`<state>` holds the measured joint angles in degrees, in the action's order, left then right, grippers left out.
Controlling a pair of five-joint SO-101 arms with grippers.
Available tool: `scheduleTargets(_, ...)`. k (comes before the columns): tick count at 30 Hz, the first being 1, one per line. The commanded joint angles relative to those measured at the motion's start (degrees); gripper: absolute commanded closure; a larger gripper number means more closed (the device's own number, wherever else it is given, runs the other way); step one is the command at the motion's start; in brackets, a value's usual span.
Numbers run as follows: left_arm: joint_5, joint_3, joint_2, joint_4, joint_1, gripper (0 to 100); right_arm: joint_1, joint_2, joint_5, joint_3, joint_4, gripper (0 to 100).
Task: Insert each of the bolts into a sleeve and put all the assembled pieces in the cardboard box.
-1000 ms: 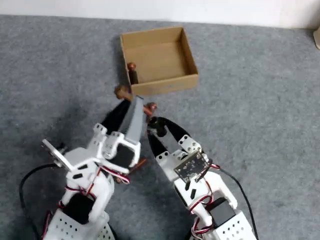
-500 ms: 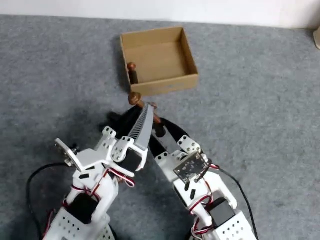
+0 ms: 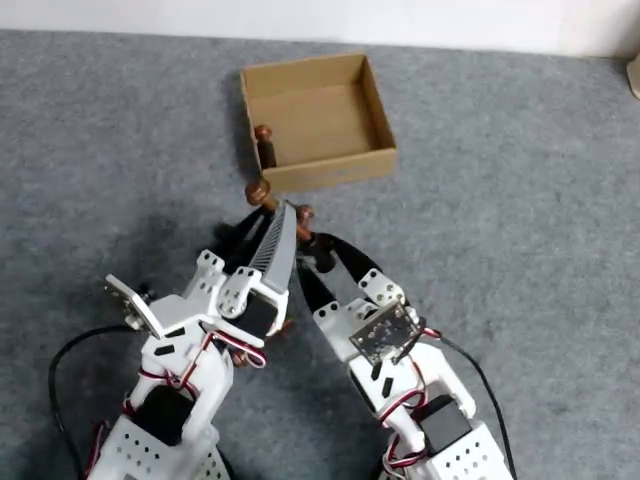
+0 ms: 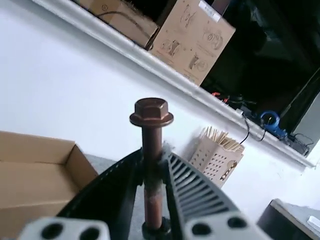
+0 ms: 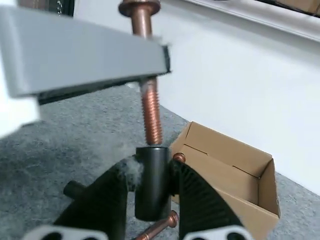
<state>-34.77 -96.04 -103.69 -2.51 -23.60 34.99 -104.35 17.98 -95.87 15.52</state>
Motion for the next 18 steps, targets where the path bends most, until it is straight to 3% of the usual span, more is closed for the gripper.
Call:
scheduleTargets(1, 0.1, -1.1, -0.8, -2.1, -0.7, 99, -0.8, -1.0, -0.2, -5.6, 0.2, 99.4)
scheduleTargets(18, 0.3, -1.1, -0.8, -9.8, -4.1, 99, -1.2, -1.0, -0.2, -5.6, 0.1, 99.4)
